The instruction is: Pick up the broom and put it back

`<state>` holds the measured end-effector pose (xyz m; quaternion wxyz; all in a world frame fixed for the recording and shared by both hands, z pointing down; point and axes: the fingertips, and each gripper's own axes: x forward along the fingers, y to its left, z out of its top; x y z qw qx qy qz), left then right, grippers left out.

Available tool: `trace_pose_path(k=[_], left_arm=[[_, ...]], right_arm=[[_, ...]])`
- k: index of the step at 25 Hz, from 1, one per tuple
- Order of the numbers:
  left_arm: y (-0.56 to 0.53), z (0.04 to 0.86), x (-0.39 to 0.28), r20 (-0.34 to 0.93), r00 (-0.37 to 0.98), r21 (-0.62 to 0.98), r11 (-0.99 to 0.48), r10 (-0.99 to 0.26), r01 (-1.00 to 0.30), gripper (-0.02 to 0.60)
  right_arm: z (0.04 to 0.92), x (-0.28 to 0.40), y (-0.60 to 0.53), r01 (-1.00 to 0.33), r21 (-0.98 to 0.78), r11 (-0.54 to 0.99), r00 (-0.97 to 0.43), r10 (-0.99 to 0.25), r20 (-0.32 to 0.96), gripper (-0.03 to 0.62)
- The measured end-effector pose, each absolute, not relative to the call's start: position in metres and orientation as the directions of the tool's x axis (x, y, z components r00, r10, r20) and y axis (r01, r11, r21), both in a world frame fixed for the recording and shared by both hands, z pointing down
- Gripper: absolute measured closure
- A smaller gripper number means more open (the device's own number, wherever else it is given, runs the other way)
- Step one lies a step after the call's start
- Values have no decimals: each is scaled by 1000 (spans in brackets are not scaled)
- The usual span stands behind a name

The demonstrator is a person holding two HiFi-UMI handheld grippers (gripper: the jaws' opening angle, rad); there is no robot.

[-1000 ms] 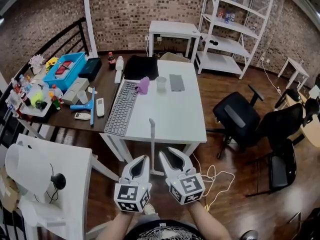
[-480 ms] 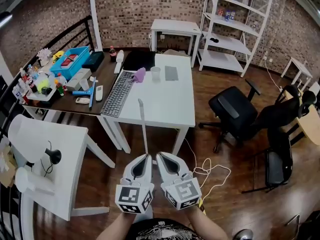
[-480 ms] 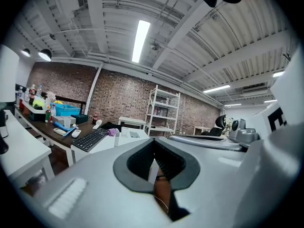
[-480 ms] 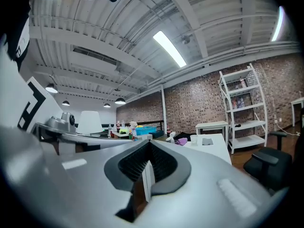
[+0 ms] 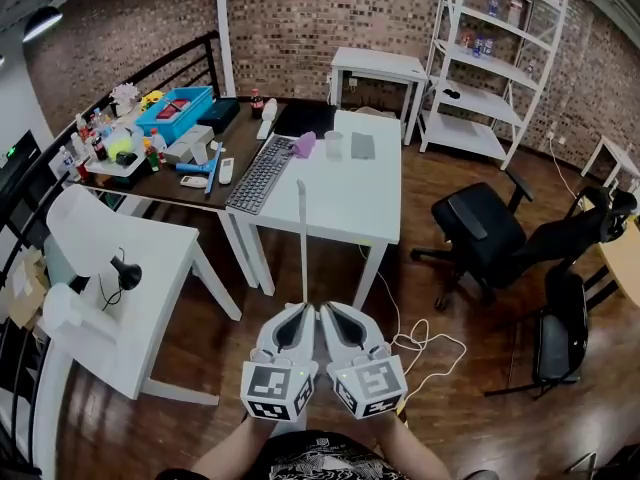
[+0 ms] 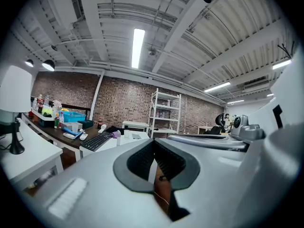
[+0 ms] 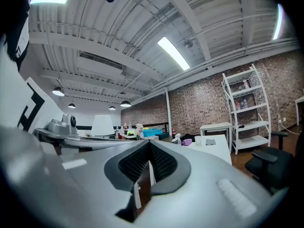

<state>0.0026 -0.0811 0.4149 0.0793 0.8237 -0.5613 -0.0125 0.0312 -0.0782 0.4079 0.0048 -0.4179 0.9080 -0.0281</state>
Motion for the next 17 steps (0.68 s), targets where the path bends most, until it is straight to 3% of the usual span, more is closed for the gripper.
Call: trace_pose_path(k=[17], left_arm=[[-30, 416, -3, 69, 361, 127, -351, -930, -928, 577]], right_arm=[[408, 27, -34, -760, -64, 646, -648, -762, 4, 592]])
